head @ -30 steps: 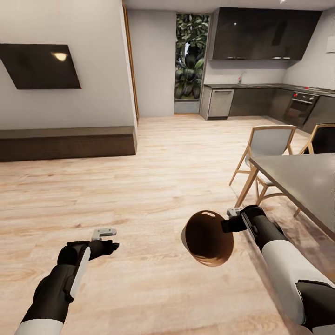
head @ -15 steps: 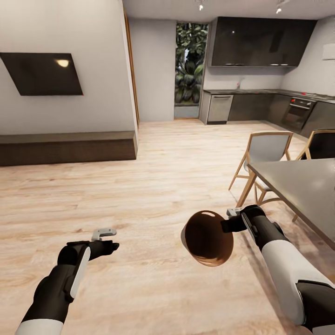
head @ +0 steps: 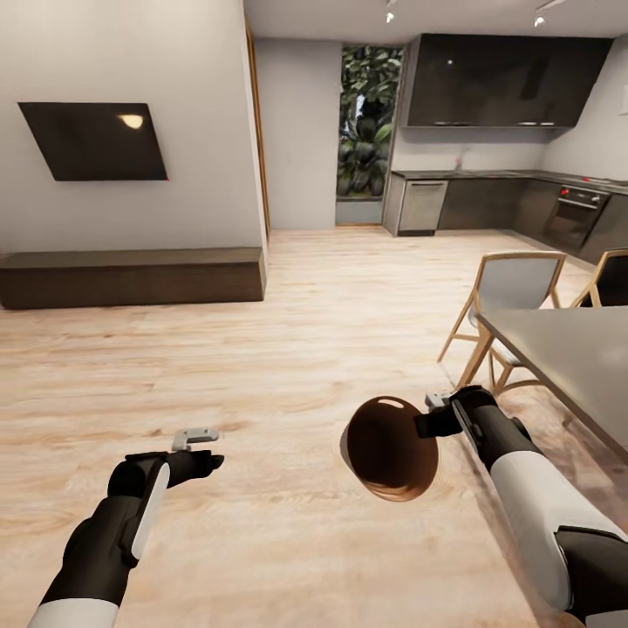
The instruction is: Put the three can of soda from the living room inside the tash can in the kitchen.
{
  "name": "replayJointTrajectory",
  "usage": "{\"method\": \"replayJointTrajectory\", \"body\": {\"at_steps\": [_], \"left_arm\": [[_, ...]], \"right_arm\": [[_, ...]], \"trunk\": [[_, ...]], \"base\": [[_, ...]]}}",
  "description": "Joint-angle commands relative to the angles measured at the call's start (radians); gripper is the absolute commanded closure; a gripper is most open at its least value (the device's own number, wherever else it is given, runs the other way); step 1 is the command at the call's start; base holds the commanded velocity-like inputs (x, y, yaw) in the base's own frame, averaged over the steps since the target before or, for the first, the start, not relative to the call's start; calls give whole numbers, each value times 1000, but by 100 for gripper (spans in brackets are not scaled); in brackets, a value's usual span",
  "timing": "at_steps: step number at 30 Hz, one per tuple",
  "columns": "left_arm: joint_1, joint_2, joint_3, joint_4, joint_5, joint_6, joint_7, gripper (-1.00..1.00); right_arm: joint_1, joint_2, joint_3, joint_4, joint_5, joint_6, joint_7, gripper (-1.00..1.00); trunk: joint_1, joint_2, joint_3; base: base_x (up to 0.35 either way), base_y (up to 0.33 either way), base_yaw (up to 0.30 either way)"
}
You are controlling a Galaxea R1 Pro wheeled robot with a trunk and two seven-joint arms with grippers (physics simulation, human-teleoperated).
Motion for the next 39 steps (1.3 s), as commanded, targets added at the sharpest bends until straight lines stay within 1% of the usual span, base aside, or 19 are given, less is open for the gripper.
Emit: {"method": "replayJointTrajectory", "body": {"at_steps": [1,5,19,26,33,35,39], "left_arm": [[0,0,0,1,-1,0,0,-100],[0,0,0,3,-1,0,2,-100],[0,0,0,9,-4,0,3,-100],[0,0,0,11,-5,0,3,-100],[0,0,0,12,-6,0,4,-100],[0,-1,0,12,-6,0,4,-100],[0,0,-7,13,-6,0,5,-100]], "right_arm": [[0,1,-1,0,-22,5,4,100],[0,5,-1,0,-22,5,2,100],[1,6,-1,1,-22,5,1,100],[13,5,-2,0,-23,-4,11,100],[19,6,-1,0,-23,-5,4,100],[19,9,1,0,-23,-4,3,100],[19,27,2,0,-19,-4,-2,100]], "trunk": [[0,0,0],[0,0,0],[0,0,0],[0,0,0],[0,0,0],[0,0,0],[0,0,0]], "base": [[243,0,229],[294,0,239],[320,0,233],[323,0,40],[323,0,3],[323,0,105],[323,0,196]]}}
